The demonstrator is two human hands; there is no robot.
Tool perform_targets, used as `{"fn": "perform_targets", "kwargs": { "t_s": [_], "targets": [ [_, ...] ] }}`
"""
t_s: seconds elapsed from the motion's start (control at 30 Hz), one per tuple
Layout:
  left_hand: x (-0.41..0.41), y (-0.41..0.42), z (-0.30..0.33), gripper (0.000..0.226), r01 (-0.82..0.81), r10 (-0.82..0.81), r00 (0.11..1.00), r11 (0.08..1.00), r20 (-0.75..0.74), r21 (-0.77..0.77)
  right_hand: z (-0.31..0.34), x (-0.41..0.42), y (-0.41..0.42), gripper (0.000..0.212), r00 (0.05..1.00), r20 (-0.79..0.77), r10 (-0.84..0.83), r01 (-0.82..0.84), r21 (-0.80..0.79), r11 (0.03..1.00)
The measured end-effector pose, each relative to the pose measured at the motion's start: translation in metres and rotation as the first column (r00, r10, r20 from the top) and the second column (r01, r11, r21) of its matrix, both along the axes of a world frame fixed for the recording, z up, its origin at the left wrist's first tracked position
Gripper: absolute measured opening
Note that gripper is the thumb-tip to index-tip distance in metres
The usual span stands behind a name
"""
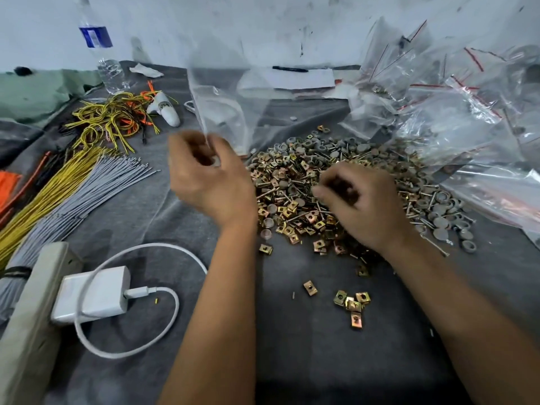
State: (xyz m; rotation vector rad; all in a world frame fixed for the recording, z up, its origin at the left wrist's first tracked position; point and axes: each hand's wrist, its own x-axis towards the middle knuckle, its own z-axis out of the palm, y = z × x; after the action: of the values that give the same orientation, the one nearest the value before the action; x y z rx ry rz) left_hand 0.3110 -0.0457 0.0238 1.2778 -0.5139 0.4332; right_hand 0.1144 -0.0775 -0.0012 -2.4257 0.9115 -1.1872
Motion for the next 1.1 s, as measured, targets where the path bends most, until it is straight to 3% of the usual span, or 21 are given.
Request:
{"fn": "perform_targets", "kwargs": {
  "t_s": [0.07,0.17,0.27,0.37,0.5,0.6,0.67,0.8,0.93,1.1],
  "targets": [
    [0.01,0.004,0.002,0.007,-0.118,0.119,0.988,0.993,0.098,-0.02,-0.001,0.013,0.002,0.024,0.972,-0.213,0.099,-0.111,-0.046,0.993],
    [0.01,0.006,0.002,0.014,-0.176,0.162,0.96,0.983,0.227,0.042,0.001,0.033,0.005,0.027,0.907,-0.356,0.226,-0.261,-0.052,0.964],
    [0.007,0.006,-0.004,0.017,-0.098,0.02,0.964,0.954,0.266,0.283,0.005,0.048,0.004,0.033,0.835,-0.473,0.282,-0.321,-0.001,0.947],
    [0.006,0.005,-0.01,0.015,0.116,-0.202,0.975,0.816,0.091,0.566,0.007,0.055,0.0,0.028,0.787,-0.543,0.292,-0.315,0.052,0.948],
    [-0.003,0.003,-0.009,0.013,0.214,-0.3,0.954,0.672,-0.003,0.709,0.008,0.051,0.002,0.022,0.818,-0.488,0.304,-0.305,0.079,0.949],
    [-0.006,0.002,-0.011,0.012,0.225,-0.306,0.952,0.664,-0.015,0.713,0.005,0.042,0.004,0.015,0.842,-0.484,0.238,-0.258,0.026,0.966],
    [-0.008,0.002,-0.011,0.012,0.207,-0.29,0.957,0.706,0.01,0.677,0.002,0.033,0.0,0.007,0.869,-0.46,0.184,-0.224,-0.033,0.974],
    [-0.014,0.004,-0.007,0.013,0.209,-0.275,0.958,0.862,0.08,0.462,0.004,0.018,-0.006,0.017,0.987,-0.157,0.032,-0.046,-0.091,0.995],
    [-0.027,-0.001,-0.012,0.011,0.322,-0.432,0.899,0.764,0.073,0.559,0.008,0.014,-0.007,0.022,0.985,0.154,-0.072,0.089,-0.105,0.991],
    [-0.032,-0.007,-0.018,0.011,0.459,-0.577,0.816,0.675,0.025,0.577,0.008,0.018,-0.003,0.015,0.978,0.206,0.017,0.015,-0.152,0.988]
  ]
}}
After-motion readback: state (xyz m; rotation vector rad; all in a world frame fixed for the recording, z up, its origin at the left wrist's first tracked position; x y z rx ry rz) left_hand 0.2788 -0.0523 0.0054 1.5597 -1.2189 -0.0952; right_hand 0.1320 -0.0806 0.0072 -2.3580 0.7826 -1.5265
